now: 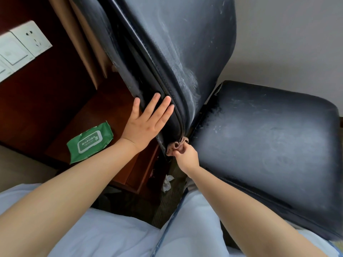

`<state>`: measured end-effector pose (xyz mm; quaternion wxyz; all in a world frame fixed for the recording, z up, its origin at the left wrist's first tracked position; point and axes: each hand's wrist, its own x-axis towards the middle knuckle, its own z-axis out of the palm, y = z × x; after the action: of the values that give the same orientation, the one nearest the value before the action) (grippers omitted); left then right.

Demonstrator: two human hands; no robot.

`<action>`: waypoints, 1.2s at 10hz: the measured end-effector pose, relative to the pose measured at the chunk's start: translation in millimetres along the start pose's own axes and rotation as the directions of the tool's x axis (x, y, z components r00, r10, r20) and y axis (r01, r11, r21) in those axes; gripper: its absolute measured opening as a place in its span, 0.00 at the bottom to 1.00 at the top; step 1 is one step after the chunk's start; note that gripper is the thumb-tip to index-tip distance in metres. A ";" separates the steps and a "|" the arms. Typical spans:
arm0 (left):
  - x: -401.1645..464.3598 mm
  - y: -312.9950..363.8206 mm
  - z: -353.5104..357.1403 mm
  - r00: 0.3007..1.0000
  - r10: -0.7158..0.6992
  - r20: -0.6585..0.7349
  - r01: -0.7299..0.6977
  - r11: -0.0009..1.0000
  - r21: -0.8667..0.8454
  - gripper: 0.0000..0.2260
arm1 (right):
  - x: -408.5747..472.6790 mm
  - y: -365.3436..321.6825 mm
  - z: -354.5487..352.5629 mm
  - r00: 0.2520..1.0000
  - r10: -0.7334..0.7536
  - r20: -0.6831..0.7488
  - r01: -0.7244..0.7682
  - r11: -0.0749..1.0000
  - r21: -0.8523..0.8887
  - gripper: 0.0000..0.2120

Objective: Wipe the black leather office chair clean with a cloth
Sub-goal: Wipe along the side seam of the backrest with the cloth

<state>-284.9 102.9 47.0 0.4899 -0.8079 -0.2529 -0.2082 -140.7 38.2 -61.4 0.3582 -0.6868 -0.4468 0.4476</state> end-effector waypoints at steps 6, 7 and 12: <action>0.2 -0.4 5.4 0.998 0.038 -0.051 -0.040 0.999 -0.031 0.28 | 0.7 -0.8 17.5 0.993 0.035 -0.113 -0.042 0.997 -0.060 0.11; -2.0 -0.4 7.9 0.997 0.051 -0.054 -0.052 0.999 -0.012 0.28 | 5.4 -0.7 19.4 0.997 0.043 -0.061 -0.052 0.986 -0.161 0.12; 4.2 -0.2 -15.7 0.995 0.053 0.089 -0.058 0.997 0.054 0.32 | -16.7 -37.6 -13.4 0.982 0.179 0.066 -0.191 0.916 0.352 0.10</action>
<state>-283.2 89.7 56.3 0.5068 -0.8087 -0.2572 -0.1517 -142.5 34.3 -18.4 0.4253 -0.6424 -0.2970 0.5641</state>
